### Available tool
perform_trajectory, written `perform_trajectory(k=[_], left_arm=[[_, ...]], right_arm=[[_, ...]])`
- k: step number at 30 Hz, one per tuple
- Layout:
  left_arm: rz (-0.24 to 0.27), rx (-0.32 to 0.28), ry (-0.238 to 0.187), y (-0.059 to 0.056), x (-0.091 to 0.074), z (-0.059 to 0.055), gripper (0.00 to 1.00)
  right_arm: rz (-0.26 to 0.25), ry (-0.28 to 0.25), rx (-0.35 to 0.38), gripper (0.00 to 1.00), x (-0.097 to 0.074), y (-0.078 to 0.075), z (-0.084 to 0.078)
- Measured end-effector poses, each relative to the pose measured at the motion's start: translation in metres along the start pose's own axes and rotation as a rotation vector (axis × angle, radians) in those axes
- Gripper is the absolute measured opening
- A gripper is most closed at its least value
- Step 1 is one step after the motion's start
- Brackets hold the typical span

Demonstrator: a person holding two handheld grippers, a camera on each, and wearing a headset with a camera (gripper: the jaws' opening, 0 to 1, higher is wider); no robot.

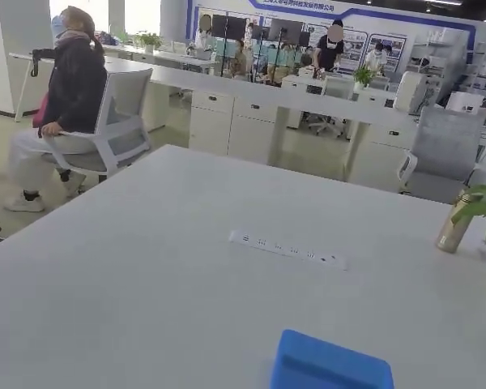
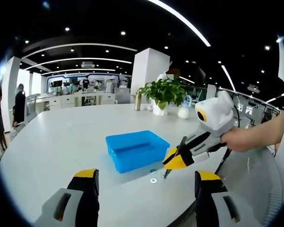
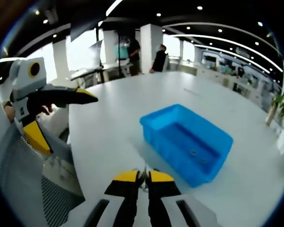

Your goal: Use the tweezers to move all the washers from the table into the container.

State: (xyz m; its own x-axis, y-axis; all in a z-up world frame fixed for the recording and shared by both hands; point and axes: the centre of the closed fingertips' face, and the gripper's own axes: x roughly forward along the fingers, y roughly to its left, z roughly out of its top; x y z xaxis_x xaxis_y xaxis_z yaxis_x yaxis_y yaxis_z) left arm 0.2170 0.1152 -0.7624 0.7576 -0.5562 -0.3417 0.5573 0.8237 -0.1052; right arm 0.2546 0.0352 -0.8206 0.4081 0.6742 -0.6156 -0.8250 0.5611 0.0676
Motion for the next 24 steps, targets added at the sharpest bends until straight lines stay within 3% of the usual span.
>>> perform_trajectory(k=[2,5,13,24], left_arm=[[0.0,-0.002,0.0,0.0,0.0,0.0,0.84],[0.001,-0.003,-0.007,0.0,0.0,0.001,0.84],[-0.005,0.0,-0.001,0.0,0.0,0.0,0.83],[-0.009,0.002,-0.002,-0.001,0.001,0.0,0.83]], right_arm=[[0.014,-0.049,0.056,0.03,-0.001,0.001,0.006],[0.016,-0.063,0.075,0.03,-0.005,-0.003,0.01],[0.007,-0.14,0.078,0.03,-0.022,-0.014,0.044],[-0.003,-0.183,0.044,0.03,-0.037,-0.019,0.078]])
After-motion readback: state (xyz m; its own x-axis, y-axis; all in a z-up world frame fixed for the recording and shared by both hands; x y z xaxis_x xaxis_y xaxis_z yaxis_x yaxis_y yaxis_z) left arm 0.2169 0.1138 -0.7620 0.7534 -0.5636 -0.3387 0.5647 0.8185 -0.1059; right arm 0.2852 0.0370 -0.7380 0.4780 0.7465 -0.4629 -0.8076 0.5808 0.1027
